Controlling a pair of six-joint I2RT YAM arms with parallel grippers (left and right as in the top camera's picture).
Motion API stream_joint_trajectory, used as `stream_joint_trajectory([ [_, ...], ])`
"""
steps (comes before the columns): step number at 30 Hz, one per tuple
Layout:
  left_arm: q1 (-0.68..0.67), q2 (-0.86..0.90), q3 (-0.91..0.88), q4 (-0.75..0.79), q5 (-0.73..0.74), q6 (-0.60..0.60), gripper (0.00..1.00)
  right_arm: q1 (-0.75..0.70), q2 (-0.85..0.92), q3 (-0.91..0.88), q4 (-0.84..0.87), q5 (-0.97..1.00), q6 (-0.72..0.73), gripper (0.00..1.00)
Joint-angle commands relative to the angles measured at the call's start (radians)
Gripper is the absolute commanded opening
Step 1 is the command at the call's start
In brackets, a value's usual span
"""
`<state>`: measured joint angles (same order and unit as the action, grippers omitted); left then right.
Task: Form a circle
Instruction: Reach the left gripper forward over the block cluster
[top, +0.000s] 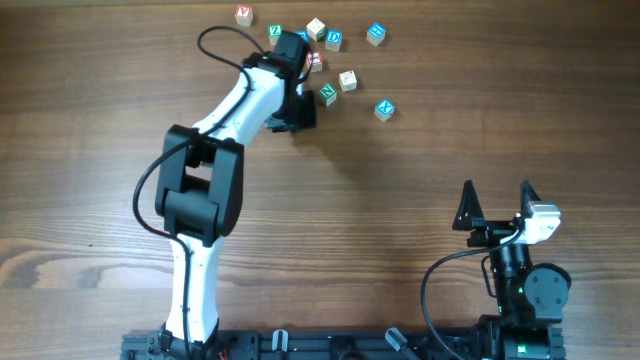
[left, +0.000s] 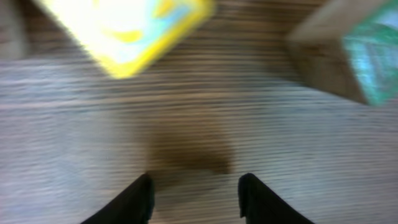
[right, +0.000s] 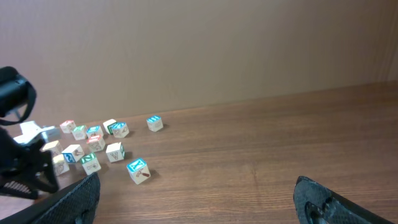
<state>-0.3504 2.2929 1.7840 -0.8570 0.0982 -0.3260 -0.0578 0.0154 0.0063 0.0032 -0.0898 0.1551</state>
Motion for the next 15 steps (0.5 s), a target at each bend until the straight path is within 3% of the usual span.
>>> stream_joint_trajectory([
  [1, -0.014, 0.008, -0.006, 0.036, -0.092, -0.048, 0.68, -0.005, -0.008, -0.001, 0.003, -0.016, -0.01, 1.0],
  [10, 0.0, 0.008, -0.006, 0.188, -0.172, -0.102, 0.64, -0.005, -0.008, -0.001, 0.003, -0.016, -0.01, 1.0],
  [12, 0.0, 0.008, -0.006, 0.22, -0.186, -0.112, 0.56, -0.005, -0.008, -0.001, 0.003, -0.016, -0.01, 1.0],
  [15, 0.0, 0.008, -0.006, 0.23, -0.25, -0.158, 0.55, -0.005, -0.008, -0.001, 0.003, -0.016, -0.01, 1.0],
])
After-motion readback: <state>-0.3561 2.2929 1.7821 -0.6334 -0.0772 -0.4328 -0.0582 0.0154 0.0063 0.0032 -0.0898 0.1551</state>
